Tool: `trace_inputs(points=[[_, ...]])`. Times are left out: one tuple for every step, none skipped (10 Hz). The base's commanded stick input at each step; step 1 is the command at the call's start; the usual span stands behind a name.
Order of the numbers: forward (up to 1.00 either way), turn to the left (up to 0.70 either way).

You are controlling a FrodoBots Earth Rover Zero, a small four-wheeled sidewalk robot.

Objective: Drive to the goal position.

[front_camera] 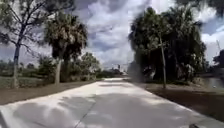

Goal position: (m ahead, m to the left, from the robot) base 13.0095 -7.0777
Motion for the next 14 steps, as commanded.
trace_inputs(points=[[0.69,0.01],[0.69,0.01],[0.69,0.01],[0.69,0.01],[0.69,0.01],[0.69,0.01],[0.69,0.01],[0.69,0.01],[0.69,0.01],[0.69,0.01],[0.69,0.01],[0.69,0.01],[0.69,0.01],[0.69,0.01]])
